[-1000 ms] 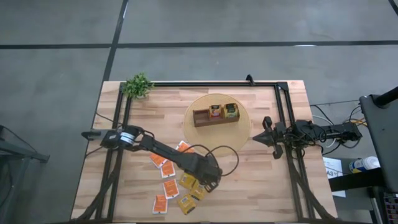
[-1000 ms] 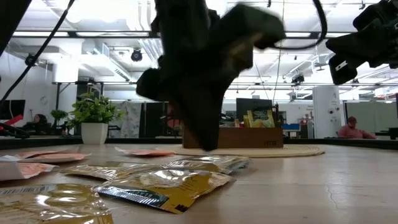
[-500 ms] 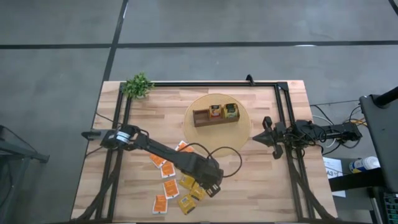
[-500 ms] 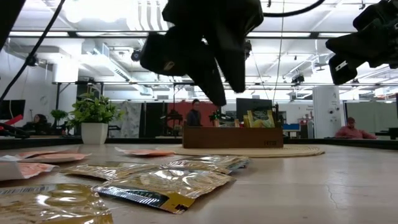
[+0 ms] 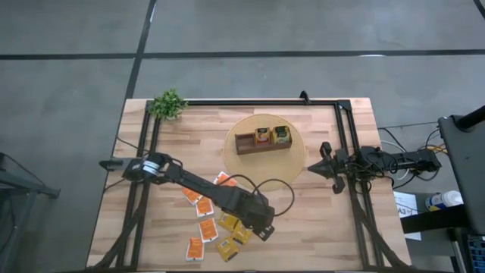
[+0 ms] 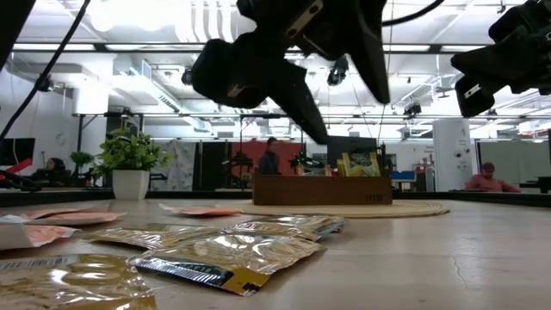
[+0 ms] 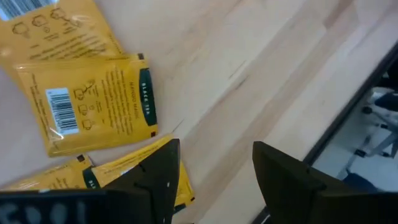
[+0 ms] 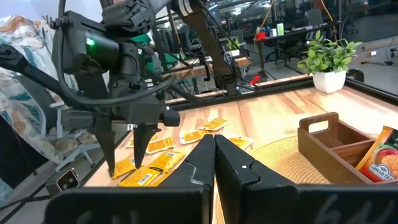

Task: Pick & Place Tea
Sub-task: Put the orange tea bag into the middle section of the wooden organizer

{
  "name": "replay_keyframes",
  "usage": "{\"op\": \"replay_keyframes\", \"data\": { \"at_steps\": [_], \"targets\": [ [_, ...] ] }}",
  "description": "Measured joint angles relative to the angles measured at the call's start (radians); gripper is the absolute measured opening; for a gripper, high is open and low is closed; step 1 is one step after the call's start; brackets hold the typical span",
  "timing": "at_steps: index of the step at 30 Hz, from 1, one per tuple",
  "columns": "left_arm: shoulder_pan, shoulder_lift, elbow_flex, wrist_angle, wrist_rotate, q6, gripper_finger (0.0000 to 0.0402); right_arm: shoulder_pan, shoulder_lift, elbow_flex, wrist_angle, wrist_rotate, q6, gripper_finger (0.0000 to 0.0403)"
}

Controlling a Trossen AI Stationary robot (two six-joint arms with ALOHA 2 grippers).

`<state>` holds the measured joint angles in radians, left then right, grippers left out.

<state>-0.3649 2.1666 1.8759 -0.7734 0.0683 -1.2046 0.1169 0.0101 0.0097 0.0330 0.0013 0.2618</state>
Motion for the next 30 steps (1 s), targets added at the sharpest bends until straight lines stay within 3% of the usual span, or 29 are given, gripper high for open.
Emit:
{"op": "replay_keyframes", "data": {
  "at_steps": [14,20,25,30],
  "targets": [
    [0.002,0.005,-0.034,-0.018,-0.074,-0.052,0.0193,0.0,0.0,0.0,0.0,0.0,0.0,0.0008],
    [0.0,0.005,-0.034,-0.01,-0.077,0.016,0.0192,0.0,0.0,0.0,0.0,0.0,0.0,0.0008],
    [-0.007,0.005,-0.035,-0.006,-0.078,0.261,0.0192,0.0,0.0,0.0,0.0,0.0,0.0,0.0008],
    [-0.016,0.005,-0.046,-0.004,-0.072,0.794,0.0192,0.0,0.0,0.0,0.0,0.0,0.0,0.0008]
  ]
}}
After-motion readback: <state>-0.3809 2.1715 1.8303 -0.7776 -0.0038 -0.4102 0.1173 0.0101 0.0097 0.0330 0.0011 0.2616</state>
